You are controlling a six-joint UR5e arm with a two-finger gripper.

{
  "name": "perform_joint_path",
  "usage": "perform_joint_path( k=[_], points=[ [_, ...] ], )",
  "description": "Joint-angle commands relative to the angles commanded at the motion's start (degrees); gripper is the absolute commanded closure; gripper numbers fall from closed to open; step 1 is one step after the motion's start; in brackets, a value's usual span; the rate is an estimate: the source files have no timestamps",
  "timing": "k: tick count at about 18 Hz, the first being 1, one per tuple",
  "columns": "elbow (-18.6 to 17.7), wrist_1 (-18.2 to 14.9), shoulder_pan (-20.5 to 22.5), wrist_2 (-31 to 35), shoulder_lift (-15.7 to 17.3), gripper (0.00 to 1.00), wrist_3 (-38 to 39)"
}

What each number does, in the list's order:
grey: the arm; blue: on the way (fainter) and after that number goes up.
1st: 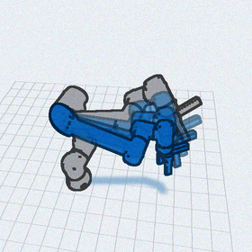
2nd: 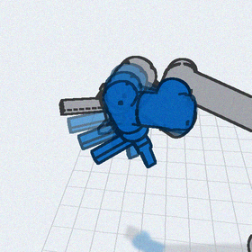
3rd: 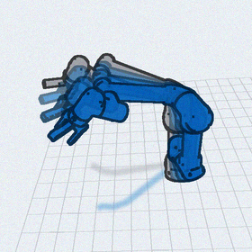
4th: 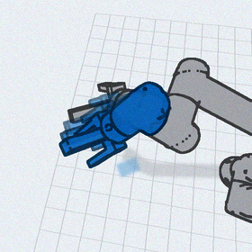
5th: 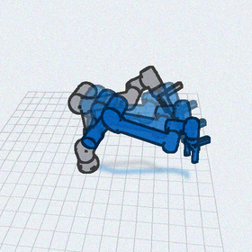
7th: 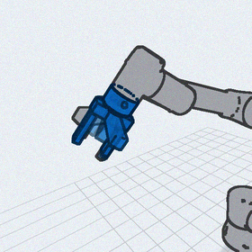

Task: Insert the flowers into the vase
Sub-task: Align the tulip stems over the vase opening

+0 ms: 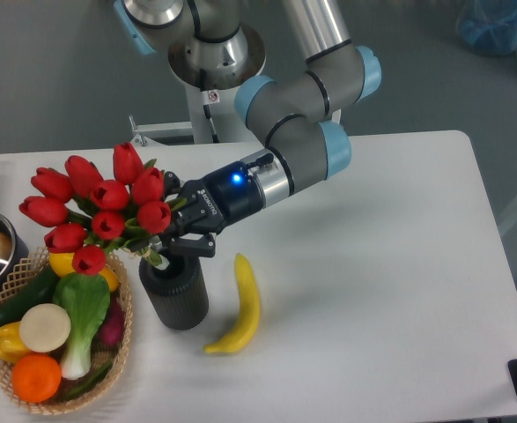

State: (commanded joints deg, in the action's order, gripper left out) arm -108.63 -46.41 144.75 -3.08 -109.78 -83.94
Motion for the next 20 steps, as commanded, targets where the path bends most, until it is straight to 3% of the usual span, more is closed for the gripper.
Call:
perform_joint_path(
  k=[20],
  points=[
    [-5.01, 0.00, 1.32, -0.35, -0.79, 0.82, -0.26]
  ],
)
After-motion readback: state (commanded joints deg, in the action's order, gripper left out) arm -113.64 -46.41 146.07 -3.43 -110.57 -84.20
